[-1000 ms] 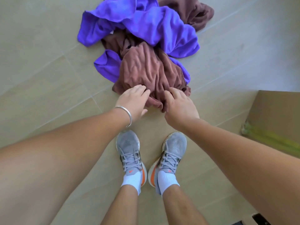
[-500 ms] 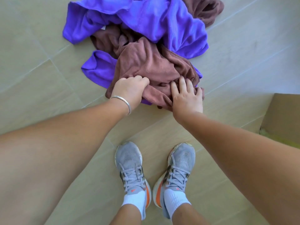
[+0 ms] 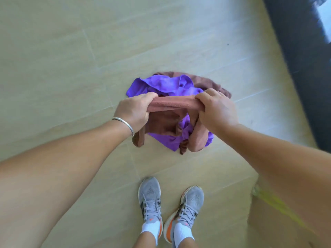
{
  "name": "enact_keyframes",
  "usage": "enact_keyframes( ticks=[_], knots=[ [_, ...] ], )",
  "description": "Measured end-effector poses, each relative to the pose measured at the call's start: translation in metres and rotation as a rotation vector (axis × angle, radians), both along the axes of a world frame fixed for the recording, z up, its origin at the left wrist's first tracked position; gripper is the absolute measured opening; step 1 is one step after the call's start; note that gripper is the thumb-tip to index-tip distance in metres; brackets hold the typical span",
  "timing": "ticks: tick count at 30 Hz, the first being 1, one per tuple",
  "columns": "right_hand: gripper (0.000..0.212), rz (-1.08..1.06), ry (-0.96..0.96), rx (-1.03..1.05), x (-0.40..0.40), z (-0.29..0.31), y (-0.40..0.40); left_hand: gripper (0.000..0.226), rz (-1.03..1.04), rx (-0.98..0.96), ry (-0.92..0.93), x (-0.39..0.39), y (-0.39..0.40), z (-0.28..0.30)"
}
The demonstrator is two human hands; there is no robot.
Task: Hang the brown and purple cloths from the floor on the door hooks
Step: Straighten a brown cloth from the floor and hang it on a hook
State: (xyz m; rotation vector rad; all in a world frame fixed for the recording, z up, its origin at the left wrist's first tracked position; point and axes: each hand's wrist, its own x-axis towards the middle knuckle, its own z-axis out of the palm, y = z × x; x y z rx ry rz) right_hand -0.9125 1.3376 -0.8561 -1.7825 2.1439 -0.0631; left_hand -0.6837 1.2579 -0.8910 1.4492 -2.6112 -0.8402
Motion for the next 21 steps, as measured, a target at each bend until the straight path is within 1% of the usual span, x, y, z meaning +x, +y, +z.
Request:
enact_keyframes(
  ticks=[2, 4, 6, 8, 13, 15, 17, 18, 19, 21],
  knots=[
    [0.025, 0.026, 0.033, -0.014, 0.007, 0.034, -0.033, 0.049, 0.050, -0.054, 0.002, 0.010, -0.027, 0.037],
    [0.026, 0.059, 0.029, -0.028, 0.017, 0.068, -0.066, 0.047, 0.090, -0.110, 0.000, 0.024, -0.053, 0.072],
    [0.030, 0.077, 0.003, -0.073, 0.032, 0.103, -0.098, 0.045, 0.142, -0.166, -0.006, 0.044, -0.079, 0.106],
    [0.029, 0.094, -0.009, -0.123, 0.051, 0.138, -0.126, 0.042, 0.190, -0.208, -0.030, 0.069, -0.101, 0.137],
    [0.024, 0.159, -0.039, -0.246, 0.109, 0.209, -0.176, 0.022, 0.352, -0.307, -0.151, 0.153, -0.139, 0.198],
    [0.020, 0.218, -0.069, -0.296, 0.131, 0.226, -0.188, 0.019, 0.405, -0.368, -0.187, 0.191, -0.141, 0.213],
    [0.020, 0.284, -0.091, -0.351, 0.153, 0.237, -0.200, 0.017, 0.425, -0.445, -0.153, 0.227, -0.132, 0.225],
    [0.022, 0.297, -0.091, -0.369, 0.163, 0.239, -0.205, 0.016, 0.409, -0.493, -0.124, 0.243, -0.122, 0.232],
    [0.026, 0.291, -0.075, -0.366, 0.174, 0.238, -0.209, 0.020, 0.363, -0.544, -0.101, 0.256, -0.109, 0.237],
    [0.036, 0.224, 0.003, -0.261, 0.196, 0.229, -0.210, 0.034, 0.246, -0.616, -0.081, 0.273, -0.075, 0.240]
  ],
)
